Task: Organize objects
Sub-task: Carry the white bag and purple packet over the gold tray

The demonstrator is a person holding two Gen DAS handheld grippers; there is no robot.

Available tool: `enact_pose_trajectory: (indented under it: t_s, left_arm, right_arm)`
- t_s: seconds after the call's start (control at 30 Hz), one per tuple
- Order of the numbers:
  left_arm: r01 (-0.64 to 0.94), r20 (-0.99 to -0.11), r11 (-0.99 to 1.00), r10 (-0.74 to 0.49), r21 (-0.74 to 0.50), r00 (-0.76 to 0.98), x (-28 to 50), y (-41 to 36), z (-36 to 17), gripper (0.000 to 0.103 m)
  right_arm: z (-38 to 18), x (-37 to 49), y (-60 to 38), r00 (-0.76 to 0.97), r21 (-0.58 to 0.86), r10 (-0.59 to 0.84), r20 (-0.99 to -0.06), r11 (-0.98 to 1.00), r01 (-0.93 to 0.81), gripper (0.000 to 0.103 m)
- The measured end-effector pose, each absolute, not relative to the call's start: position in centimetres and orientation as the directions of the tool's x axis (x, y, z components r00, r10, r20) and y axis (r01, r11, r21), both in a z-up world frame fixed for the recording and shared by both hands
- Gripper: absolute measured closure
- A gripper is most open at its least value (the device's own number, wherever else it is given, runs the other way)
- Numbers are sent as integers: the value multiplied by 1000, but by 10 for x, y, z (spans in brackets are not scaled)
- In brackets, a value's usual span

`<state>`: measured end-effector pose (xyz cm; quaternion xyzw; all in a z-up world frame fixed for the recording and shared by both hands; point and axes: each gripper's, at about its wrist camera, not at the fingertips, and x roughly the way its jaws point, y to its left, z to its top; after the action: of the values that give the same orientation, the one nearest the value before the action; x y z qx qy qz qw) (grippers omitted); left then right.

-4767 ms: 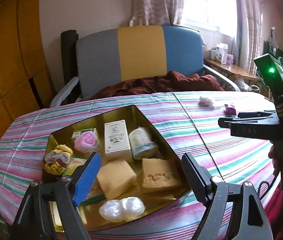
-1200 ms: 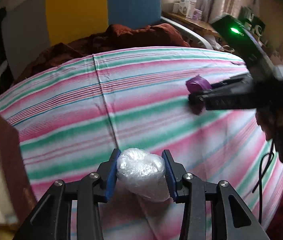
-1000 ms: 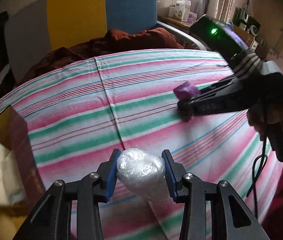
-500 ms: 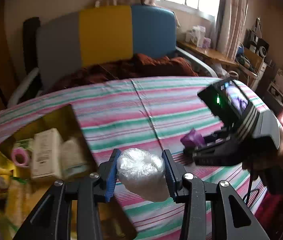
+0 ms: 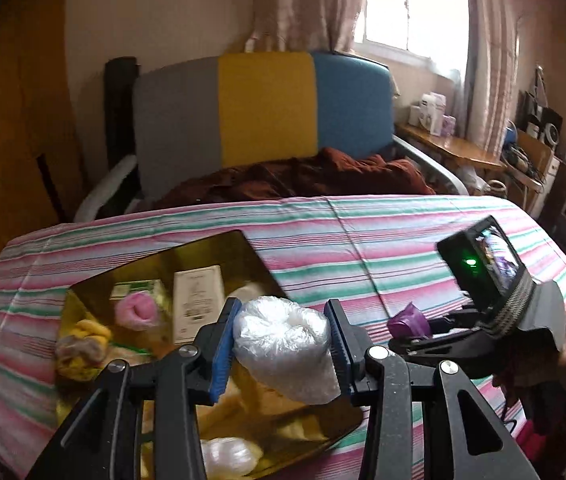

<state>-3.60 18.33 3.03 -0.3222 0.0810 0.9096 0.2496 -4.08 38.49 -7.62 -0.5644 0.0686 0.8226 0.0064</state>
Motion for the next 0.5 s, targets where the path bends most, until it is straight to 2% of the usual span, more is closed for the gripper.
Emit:
enact_pose_trajectory:
  t_s: [0.23,0.3,0.5]
  left_arm:
    - [-457,-617,-889,368,-15,-695,-35,151,28,60]
    - [-445,-620,-895,362,-23,-696,-35,143,25,60]
    - [-406,-635,-913,341,-48,-693,-33,118,14,60]
  right_arm:
    - [-61,-38,345,-451,151,-103,-886,-986,-72,68]
    - [-35,-15,327,-474,166,-117,-873,-984,-63,68]
    - [-19,-16,293,-505,195,-170,-846,-981,5,68]
